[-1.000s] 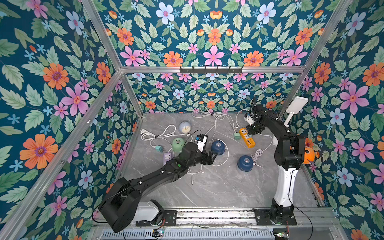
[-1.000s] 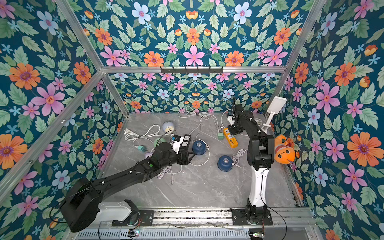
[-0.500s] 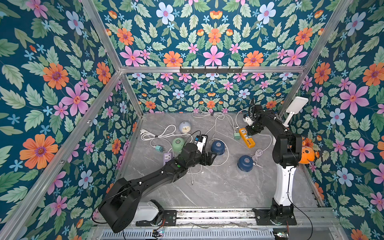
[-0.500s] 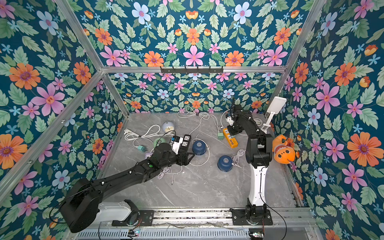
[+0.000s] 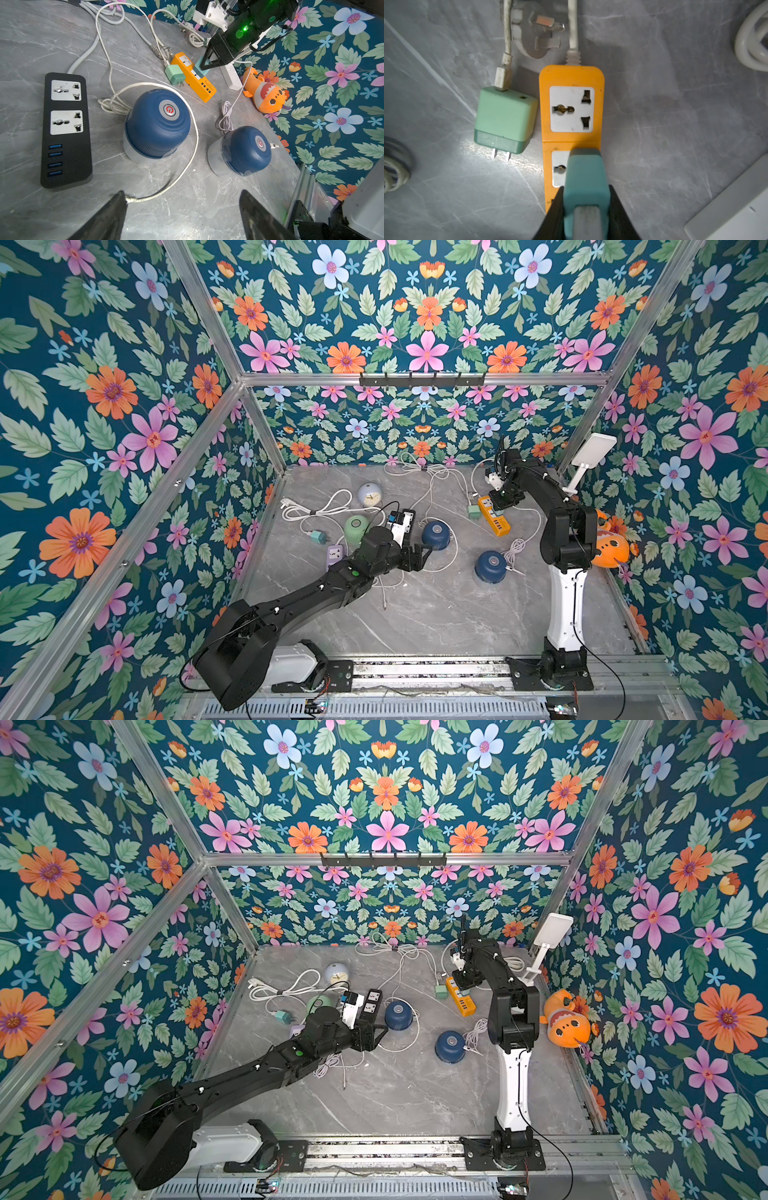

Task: Charge the cordless meat grinders
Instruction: Insert the plug into the socket.

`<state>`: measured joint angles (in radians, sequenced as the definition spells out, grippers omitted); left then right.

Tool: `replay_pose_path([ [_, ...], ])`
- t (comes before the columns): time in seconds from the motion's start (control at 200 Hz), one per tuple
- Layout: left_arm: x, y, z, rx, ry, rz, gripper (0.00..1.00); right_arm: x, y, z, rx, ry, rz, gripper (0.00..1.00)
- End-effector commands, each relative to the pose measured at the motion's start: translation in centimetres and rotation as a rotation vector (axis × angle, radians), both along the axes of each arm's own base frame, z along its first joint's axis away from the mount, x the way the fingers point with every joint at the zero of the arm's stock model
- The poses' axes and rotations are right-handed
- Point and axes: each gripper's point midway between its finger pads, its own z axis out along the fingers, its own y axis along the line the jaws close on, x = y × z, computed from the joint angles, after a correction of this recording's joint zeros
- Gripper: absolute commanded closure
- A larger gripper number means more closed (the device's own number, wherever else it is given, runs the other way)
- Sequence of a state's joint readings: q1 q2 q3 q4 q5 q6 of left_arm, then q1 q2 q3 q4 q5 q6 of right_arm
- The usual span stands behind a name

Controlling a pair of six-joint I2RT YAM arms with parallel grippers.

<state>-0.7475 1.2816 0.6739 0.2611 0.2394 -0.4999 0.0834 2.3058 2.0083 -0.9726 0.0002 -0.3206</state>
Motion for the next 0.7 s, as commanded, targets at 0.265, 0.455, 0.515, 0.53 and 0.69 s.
replay_pose_path([
  [0.265,-0.1,0.1,1.1,-0.020,-0.003,0.002,0.15,-2.4,-3.7,-1.4,-0.073,0.068,-0.081,1.00],
  [0.455,-0.3,0.5,1.0,-0.022,0.001,0.012,0.15,-2.0,-4.2,0.2,-0.064,0.009,-0.117,0.74],
  [0.515,-0.4,0.5,0.9,-0.017,0.004,0.014,0.15,-1.8,-4.1,0.8,-0.054,-0.022,-0.132,0.40],
  [0.53,-0.3,0.6,1.0,-0.017,0.004,0.015,0.15,-1.7,-4.0,1.1,-0.048,-0.035,-0.135,0.25],
  [0.69,-0.2,0.9,1.0,-0.003,0.009,0.035,0.14,-1.4,-3.4,3.8,0.005,-0.111,-0.160,0.01],
])
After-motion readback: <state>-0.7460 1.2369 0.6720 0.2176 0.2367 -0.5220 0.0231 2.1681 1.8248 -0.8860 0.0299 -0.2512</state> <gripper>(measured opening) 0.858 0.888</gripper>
